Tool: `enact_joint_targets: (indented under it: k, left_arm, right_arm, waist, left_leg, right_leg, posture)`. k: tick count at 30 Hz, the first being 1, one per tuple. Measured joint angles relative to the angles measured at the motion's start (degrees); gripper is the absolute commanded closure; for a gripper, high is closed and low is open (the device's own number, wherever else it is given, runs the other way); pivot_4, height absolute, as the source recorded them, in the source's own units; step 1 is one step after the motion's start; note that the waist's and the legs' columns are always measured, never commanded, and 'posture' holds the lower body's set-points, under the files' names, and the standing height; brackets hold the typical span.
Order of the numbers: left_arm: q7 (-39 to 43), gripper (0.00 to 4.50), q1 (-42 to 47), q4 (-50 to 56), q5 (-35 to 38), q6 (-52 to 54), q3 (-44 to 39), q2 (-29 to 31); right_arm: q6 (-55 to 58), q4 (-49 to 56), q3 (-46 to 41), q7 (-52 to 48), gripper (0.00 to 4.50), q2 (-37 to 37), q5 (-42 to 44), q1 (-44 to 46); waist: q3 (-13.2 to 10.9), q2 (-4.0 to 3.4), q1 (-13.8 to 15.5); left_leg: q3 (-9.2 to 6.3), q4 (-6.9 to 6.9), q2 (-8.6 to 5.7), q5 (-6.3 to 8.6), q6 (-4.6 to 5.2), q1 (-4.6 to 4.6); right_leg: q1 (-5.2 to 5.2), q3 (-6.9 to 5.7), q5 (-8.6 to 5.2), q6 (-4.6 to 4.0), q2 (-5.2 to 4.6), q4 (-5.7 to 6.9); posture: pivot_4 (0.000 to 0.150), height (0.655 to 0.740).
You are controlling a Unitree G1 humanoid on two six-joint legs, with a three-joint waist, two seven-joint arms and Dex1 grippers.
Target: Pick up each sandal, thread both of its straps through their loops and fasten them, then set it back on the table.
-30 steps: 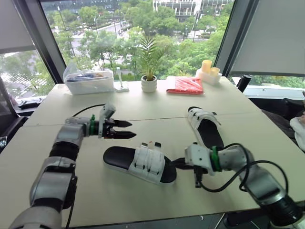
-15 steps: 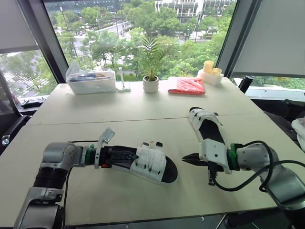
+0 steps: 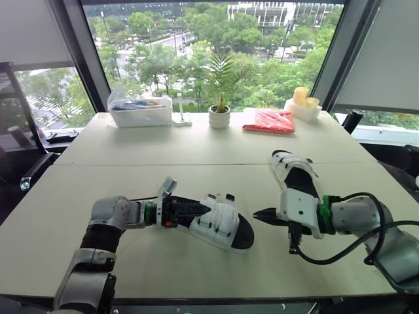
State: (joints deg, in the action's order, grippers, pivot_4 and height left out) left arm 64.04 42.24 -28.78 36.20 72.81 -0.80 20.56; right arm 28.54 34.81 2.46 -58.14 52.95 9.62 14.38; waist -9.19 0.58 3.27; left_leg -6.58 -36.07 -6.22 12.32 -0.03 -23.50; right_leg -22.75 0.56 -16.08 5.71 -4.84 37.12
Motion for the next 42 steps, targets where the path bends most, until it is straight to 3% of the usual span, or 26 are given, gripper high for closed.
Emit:
enact_joint_targets:
  k: [3,9,10,17,22,26,32,38,42]
  left_arm:
    - [1.3,1.27,2.1,-3.8,-1.5,-2.5,1.8,-1.5]
    - [6.3,4.36,6.4,-7.8,-4.5,-5.8,8.6,-4.6]
    - [6.8,4.46,7.4,-8.3,-5.1,-6.1,9.3,-4.6]
    - [6.5,4.46,10.0,-11.7,-5.8,-6.8,8.6,-5.9]
    - [-3.4,4.46,13.2,-16.4,-4.5,-9.3,-2.4,-8.4]
    - [-18.3,4.46,19.3,-23.7,-1.8,-21.1,-15.8,-11.1]
    - [-45.6,4.46,28.6,-36.7,1.8,-59.1,-33.8,-18.1]
    - [-54.3,4.46,30.9,-43.9,4.1,-75.9,-40.7,-19.6]
    - [-57.5,4.46,30.5,-46.6,5.2,-81.0,-43.2,-20.4]
  right_arm:
    - [0.7,0.5,-0.2,0.4,4.5,0.1,0.3,-0.1]
    - [1.6,1.2,-0.4,1.2,4.5,0.3,0.6,-0.4]
    - [1.9,1.2,-0.4,1.3,4.5,0.3,0.6,-0.4]
    - [3.2,2.7,-0.4,2.7,4.5,0.3,0.7,-0.9]
    - [3.3,2.8,0.6,3.8,4.5,-0.1,0.6,-0.8]
    - [3.1,2.6,1.7,4.4,4.5,-0.4,0.6,-0.7]
    - [1.6,0.3,4.7,4.9,4.5,-2.7,0.2,2.5]
    - [0.8,-1.1,7.1,5.2,4.5,-4.3,-0.6,4.3]
    - [0.8,-1.5,8.1,5.5,4.5,-4.5,-1.5,4.4]
  waist:
    - [0.0,-0.01,0.6]
    - [0.0,0.01,0.4]
    - [0.0,0.01,0.4]
    - [0.0,0.02,0.2]
    - [-0.1,0.14,-0.4]
    - [-0.2,0.24,-1.0]
    - [-0.3,0.48,-1.0]
    - [-0.4,0.56,-1.0]
    - [-0.4,0.63,-1.0]
  left_leg:
    - [0.03,-0.07,-0.05,0.01,0.0,0.03]
    - [0.13,-0.06,-0.12,0.07,0.37,-0.32]
    - [0.13,-0.04,-0.12,0.06,0.37,-0.37]
    - [0.12,-0.15,-0.1,0.04,0.37,-0.89]
    - [0.11,-0.13,-0.06,0.03,0.35,-0.96]
    - [0.11,-0.11,-0.06,0.01,0.33,-0.97]
    - [0.16,-0.08,-0.06,-0.21,-0.07,-0.97]
    - [0.2,-0.09,-0.1,-0.21,-0.05,-0.98]
    - [0.21,-0.14,-0.12,-0.21,-0.04,-1.0]
  right_leg:
    - [0.14,-0.16,0.0,0.02,-0.2,-0.05]
    - [0.03,-0.2,0.13,0.25,-0.29,-0.14]
    - [-0.05,-0.2,0.13,0.26,-0.29,-0.1]
    - [-0.56,-0.21,0.16,0.32,-0.25,0.02]
    - [-0.69,-0.22,0.23,0.44,-0.22,0.06]
    - [-0.71,-0.23,0.27,0.5,-0.22,0.05]
    - [-0.74,-0.23,0.31,0.58,-0.22,0.05]
    - [-0.71,-0.22,0.35,0.64,-0.21,0.02]
    - [-0.71,-0.23,0.37,0.69,-0.19,0.04]
  posture:
    - [0.15,0.74]
    - [0.15,0.74]
    - [0.15,0.74]
    - [0.15,0.74]
    - [0.15,0.74]
    - [0.15,0.74]
    - [0.15,0.74]
    - [0.15,0.74]
    - [0.15,0.74]
